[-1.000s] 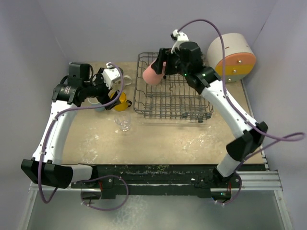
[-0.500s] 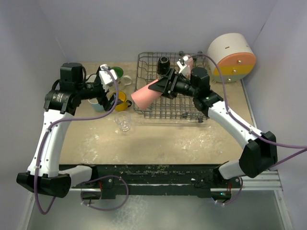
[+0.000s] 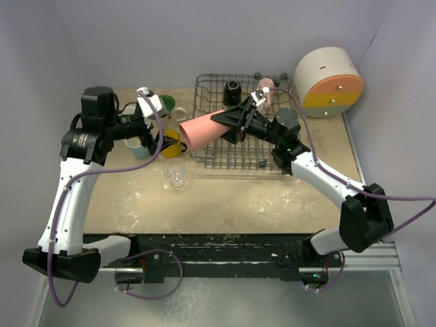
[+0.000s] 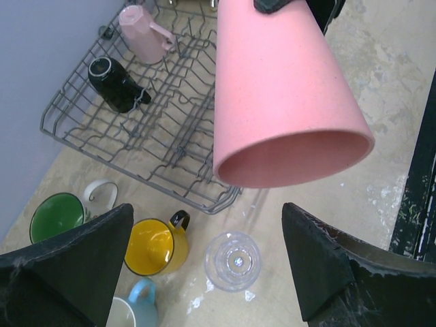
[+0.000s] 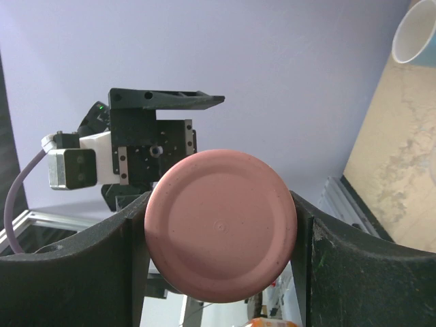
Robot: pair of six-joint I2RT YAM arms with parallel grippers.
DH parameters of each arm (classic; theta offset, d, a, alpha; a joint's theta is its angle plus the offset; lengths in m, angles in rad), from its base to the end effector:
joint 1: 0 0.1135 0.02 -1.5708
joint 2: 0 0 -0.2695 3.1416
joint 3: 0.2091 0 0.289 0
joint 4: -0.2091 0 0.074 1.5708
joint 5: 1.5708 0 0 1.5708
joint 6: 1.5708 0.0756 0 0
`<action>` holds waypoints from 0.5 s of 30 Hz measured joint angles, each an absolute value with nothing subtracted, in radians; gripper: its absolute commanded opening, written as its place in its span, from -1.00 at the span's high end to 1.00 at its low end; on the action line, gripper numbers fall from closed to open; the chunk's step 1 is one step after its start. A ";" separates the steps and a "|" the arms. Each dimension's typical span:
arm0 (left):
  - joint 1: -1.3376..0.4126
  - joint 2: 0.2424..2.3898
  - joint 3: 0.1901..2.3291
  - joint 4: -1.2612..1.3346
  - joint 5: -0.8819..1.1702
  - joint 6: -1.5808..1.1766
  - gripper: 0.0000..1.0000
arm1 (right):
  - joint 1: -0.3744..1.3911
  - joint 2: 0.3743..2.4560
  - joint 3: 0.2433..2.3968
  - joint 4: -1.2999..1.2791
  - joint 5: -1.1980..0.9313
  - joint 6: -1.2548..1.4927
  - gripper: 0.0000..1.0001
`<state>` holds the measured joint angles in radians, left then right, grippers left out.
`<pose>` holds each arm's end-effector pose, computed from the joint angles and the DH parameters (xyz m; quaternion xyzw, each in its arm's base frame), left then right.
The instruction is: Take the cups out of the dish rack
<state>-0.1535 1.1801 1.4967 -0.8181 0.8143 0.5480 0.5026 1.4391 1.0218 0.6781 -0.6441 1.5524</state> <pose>0.2661 -0.0968 0.4472 0.4610 0.6727 -0.2424 0.5256 0.3263 0.2312 0.3556 0.0724 0.6258 0.7436 0.2239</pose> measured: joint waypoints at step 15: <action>-0.186 1.185 1.513 -0.764 0.847 0.481 0.14 | 0.591 1.472 1.021 0.777 -0.619 1.678 0.53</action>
<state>-0.1860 1.1847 1.5131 -0.7639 0.8474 0.4812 0.5915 1.4723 1.0214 0.7769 -0.6189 1.6775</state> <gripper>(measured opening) 0.547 0.710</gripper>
